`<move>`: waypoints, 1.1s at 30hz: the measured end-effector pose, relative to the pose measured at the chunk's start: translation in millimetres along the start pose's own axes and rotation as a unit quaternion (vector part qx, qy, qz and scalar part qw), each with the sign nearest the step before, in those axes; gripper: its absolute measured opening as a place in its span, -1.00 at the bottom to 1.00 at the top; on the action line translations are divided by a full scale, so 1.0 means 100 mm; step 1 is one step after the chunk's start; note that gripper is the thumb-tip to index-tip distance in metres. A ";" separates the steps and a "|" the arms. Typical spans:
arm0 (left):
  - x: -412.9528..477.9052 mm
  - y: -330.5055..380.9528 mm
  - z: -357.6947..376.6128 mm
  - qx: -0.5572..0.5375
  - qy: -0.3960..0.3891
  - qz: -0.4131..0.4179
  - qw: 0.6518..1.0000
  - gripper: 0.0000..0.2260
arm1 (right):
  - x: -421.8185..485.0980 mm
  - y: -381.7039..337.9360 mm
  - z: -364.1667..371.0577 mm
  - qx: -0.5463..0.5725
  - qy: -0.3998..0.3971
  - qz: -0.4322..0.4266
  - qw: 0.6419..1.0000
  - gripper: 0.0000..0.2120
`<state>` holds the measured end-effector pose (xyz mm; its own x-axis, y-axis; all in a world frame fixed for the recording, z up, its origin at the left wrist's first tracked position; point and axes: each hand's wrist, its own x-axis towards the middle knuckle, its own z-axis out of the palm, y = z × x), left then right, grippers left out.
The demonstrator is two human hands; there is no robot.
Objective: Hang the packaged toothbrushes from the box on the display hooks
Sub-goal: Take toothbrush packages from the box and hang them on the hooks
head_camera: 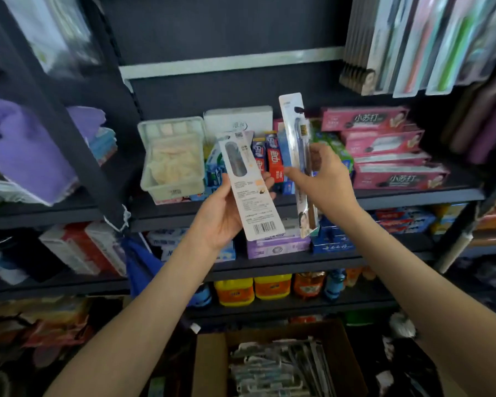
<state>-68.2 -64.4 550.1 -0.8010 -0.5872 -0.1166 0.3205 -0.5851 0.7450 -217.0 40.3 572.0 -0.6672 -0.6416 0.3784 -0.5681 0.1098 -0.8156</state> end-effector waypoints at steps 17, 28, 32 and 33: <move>0.47 0.88 1.11 0.404 0.066 0.281 0.868 -0.80 | 1.24 -0.50 -1.06 -0.206 0.099 -0.107 0.968 -0.45; 0.93 0.95 1.73 0.520 0.149 0.383 0.749 -0.61 | 1.87 -0.51 -1.33 -0.302 0.146 -0.088 0.938 -0.44; 1.04 0.91 1.82 0.507 0.158 0.395 0.749 -0.63 | 1.95 -0.52 -1.28 -0.319 0.147 -0.088 0.932 -0.42; 1.07 0.90 1.83 0.507 0.160 0.396 0.749 -0.63 | 1.97 -0.52 -1.26 -0.320 0.148 -0.089 0.932 -0.41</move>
<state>-217.5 -77.8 724.9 -0.3475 -0.7243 0.5955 -0.0475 0.6479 0.7603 -379.7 3.9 744.0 -0.5841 -0.4656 0.6648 -0.7906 0.5120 -0.3360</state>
